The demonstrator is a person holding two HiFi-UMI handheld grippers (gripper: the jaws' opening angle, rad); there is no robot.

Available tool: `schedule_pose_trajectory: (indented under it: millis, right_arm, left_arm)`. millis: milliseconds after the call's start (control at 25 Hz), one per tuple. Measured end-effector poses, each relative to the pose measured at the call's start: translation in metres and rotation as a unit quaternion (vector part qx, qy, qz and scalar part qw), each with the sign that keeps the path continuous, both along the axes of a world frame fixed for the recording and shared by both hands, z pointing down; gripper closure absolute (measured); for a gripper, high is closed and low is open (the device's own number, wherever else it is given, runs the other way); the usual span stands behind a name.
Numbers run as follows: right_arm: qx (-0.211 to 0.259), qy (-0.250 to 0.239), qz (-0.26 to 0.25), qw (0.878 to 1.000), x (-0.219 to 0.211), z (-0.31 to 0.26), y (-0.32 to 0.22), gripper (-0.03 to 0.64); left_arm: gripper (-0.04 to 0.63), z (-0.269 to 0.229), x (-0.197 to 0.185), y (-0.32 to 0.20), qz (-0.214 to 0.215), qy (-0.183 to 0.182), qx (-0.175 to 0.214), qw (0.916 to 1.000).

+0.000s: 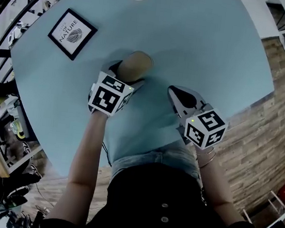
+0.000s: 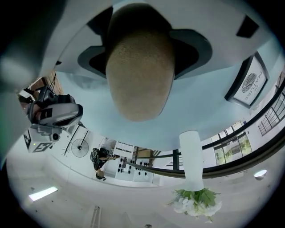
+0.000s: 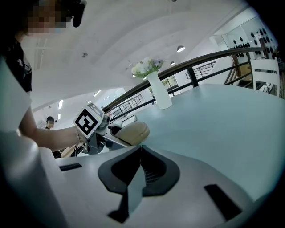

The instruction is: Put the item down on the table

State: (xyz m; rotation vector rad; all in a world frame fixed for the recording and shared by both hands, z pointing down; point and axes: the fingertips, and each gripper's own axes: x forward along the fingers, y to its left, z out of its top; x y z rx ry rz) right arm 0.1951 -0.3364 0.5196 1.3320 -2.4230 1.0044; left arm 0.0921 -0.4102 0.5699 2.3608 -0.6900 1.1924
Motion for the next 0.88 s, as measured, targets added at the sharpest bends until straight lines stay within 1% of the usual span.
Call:
schedule_pose_trajectory:
  millis: [240,600,880]
  right_arm:
    - [0.003,0.001,0.012,1.0,0.004,-0.001,0.006,0.612]
    - [-0.004,0.009,0.029,1.0,0.011,0.001,0.013,0.612]
    - [-0.005,0.016,0.039,0.999,0.009,0.0,0.018,0.612]
  left_arm:
    - [0.186,0.006,0.008,0.0,0.016,-0.011,0.006,0.9998]
    - [0.186,0.007,0.011,-0.003,0.013,-0.013,0.002,0.9998]
    - [0.186,0.008,0.013,0.0,0.018,-0.02,0.009,0.9996]
